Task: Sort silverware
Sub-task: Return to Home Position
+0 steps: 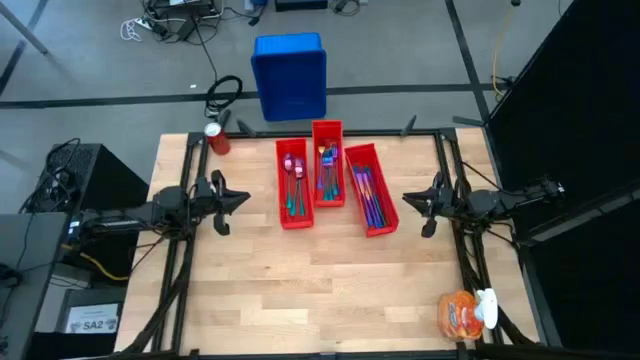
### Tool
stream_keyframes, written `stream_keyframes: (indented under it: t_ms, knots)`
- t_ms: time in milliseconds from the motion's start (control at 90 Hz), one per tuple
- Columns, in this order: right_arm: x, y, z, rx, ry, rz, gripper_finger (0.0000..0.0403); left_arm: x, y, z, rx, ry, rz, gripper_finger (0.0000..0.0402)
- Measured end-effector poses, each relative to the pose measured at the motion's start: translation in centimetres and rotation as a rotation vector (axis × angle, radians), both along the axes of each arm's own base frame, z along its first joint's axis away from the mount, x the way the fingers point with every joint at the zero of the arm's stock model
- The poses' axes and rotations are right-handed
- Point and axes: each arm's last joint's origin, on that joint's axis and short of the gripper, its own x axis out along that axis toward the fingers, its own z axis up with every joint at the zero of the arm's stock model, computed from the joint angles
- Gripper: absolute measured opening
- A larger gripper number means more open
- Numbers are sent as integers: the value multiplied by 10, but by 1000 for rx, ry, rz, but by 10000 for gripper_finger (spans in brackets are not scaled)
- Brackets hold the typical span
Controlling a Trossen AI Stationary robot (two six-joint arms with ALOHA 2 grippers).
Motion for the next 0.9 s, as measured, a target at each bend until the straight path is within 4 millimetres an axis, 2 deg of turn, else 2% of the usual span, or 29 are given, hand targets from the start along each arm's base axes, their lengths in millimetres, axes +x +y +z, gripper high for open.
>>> stream_keyframes:
  t_ms: [900]
  knots:
    - [0,0,0,0,0,0,36,0,0,0,0,0,0,0]
